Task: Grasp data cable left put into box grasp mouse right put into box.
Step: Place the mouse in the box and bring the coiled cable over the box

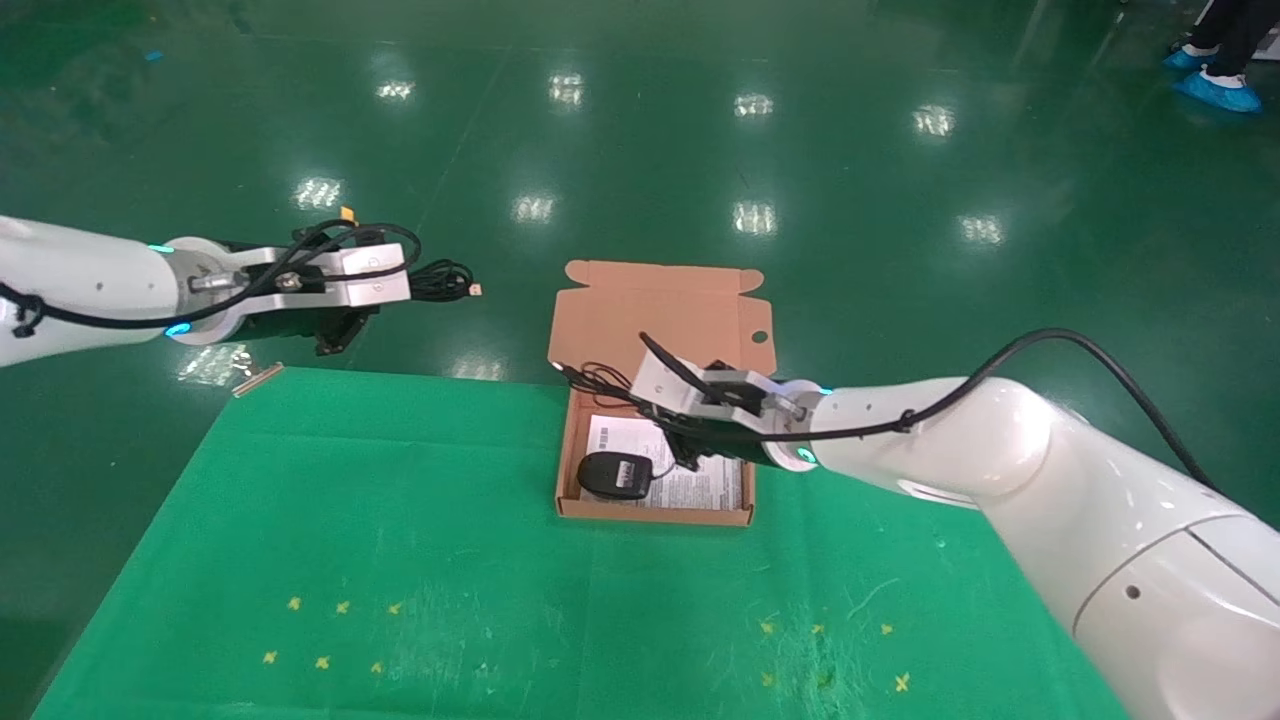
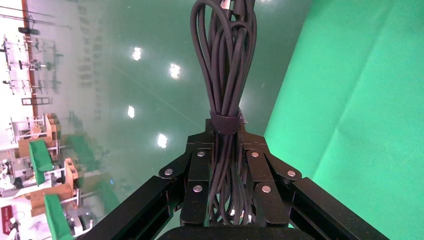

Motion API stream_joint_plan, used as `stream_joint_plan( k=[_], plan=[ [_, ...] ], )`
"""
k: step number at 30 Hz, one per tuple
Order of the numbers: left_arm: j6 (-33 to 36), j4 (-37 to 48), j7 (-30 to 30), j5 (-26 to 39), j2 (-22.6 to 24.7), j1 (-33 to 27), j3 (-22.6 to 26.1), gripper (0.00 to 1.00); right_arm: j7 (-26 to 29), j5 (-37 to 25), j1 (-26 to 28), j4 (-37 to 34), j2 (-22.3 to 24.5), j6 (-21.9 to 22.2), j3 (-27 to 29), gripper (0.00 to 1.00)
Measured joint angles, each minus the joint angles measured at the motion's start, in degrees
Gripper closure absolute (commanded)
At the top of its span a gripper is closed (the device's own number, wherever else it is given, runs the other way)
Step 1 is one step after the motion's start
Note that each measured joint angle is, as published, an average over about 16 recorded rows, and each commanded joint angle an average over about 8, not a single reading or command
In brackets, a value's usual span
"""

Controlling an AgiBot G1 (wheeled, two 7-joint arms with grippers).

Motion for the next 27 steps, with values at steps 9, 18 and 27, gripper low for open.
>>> stream_joint_plan(
  k=[9,18,27],
  plan=[
    [0.0,-0.1,-0.1,0.0,0.0,0.0,0.0,1.00,2.5,0.5,0.7,-1.5,-0.1,1.4,-4.3,0.13],
    [0.0,-0.2,0.3,-0.6,0.4,0.5,0.1,1.00,3.2,0.9,0.6,-0.2,0.9,1.8,-5.5,0.00],
    [-1.5,1.2,3.6,-4.1,3.2,2.6,0.4,1.00,4.6,1.1,0.4,2.8,4.0,1.9,-5.5,0.00]
  ],
)
